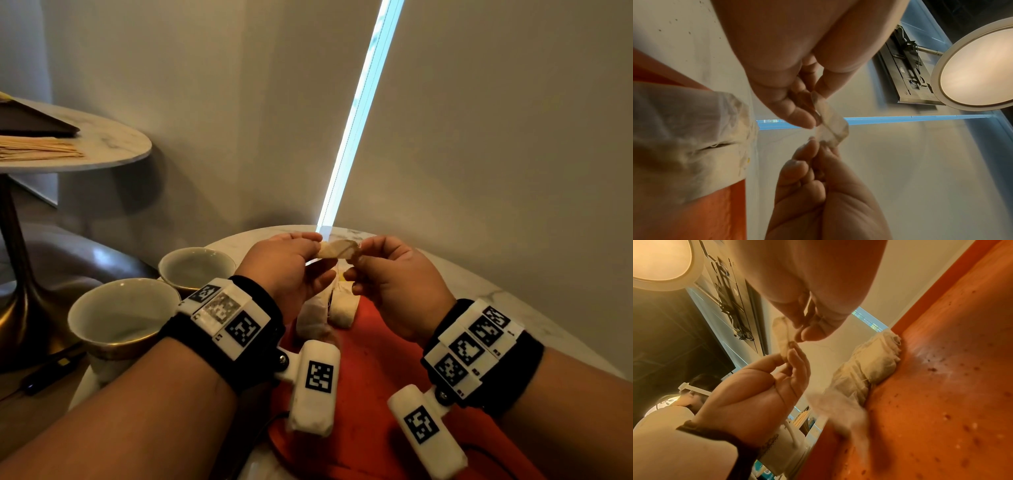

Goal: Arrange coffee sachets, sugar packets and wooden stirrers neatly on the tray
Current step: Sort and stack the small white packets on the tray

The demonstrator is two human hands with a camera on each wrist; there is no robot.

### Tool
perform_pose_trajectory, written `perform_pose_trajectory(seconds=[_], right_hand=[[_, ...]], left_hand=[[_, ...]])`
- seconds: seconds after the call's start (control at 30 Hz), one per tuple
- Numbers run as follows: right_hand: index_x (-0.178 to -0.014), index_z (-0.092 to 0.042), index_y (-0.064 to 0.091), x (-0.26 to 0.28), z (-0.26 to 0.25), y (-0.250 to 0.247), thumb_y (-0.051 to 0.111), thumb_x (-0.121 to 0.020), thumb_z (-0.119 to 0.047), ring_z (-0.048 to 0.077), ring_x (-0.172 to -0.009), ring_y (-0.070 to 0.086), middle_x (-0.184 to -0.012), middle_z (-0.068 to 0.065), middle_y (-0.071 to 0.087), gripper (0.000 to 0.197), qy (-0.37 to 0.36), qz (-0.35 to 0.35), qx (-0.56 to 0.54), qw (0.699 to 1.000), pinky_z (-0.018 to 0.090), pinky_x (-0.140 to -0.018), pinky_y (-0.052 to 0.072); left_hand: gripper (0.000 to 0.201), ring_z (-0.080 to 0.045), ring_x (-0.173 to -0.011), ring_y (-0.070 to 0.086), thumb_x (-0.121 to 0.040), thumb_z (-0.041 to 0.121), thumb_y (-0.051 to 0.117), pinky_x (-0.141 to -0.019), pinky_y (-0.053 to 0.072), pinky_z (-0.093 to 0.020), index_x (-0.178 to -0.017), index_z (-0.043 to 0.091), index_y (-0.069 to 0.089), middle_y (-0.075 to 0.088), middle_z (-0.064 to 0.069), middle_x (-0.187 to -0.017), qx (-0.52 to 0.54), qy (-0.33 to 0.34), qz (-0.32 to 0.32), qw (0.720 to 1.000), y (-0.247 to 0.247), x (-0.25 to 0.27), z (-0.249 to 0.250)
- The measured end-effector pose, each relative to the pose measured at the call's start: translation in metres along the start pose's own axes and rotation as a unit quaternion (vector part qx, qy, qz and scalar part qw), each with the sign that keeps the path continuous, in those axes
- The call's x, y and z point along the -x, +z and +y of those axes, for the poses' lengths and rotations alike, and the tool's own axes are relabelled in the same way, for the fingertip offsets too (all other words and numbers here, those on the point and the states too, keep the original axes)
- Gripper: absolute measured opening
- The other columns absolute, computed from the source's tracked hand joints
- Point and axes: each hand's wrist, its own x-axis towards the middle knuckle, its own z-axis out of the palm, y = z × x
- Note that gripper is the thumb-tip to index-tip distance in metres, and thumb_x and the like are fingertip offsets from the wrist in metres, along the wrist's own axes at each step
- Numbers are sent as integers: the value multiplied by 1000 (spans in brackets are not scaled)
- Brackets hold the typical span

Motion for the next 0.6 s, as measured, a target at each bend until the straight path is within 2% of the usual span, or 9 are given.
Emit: perform_pose_trajectory(seconds=[0.17,0.27,0.33,0.43,0.47,0.53,0.6], right_hand=[[-97,-8,64,2,0,-4,61,-91,7,19,-64,61,-86,13,62,17,20,4,65,998,33,-55,47],[-99,-8,66,2,-3,-12,59,-91,6,17,-61,54,-82,10,60,17,102,-49,154,982,31,-53,41],[-98,-11,69,6,-9,-18,64,-90,1,12,-60,56,-82,7,64,16,138,-135,283,940,28,-54,44],[-98,-25,75,16,-17,-17,74,-88,-15,1,-67,65,-87,-7,74,14,117,-282,429,850,17,-62,49],[-97,-33,74,19,-18,-14,75,-88,-21,-1,-75,67,-91,-11,75,15,108,-309,454,829,17,-69,51],[-97,-46,70,22,-16,-7,75,-88,-28,0,-87,68,-98,-15,74,21,92,-340,507,787,24,-82,55],[-101,-50,67,24,-11,0,77,-86,-32,2,-92,66,-102,-15,72,25,81,-358,555,746,27,-88,55]], left_hand=[[17,-24,-80,67,-100,-1,51,-53,57,-25,-106,3,65,65,-16,-93,21,8,23,999,1,-1,3],[15,-23,-77,67,-101,2,50,-51,56,-24,-101,8,64,67,-15,-96,30,11,31,999,0,-3,6],[14,-24,-80,68,-102,6,51,-50,55,-24,-102,11,63,68,-14,-101,33,3,33,999,-1,-4,8],[14,-28,-82,68,-102,6,47,-49,55,-26,-102,12,60,64,-16,-107,67,-4,24,997,-1,-5,10],[15,-29,-83,68,-102,5,46,-50,56,-27,-102,11,59,62,-16,-107,82,-1,21,996,-1,-6,11],[15,-29,-82,68,-102,6,44,-51,57,-28,-103,10,58,62,-17,-106,112,2,14,994,-2,-5,13],[13,-26,-78,70,-102,8,46,-53,57,-26,-102,11,59,64,-17,-102,131,0,9,991,-3,-4,15]])
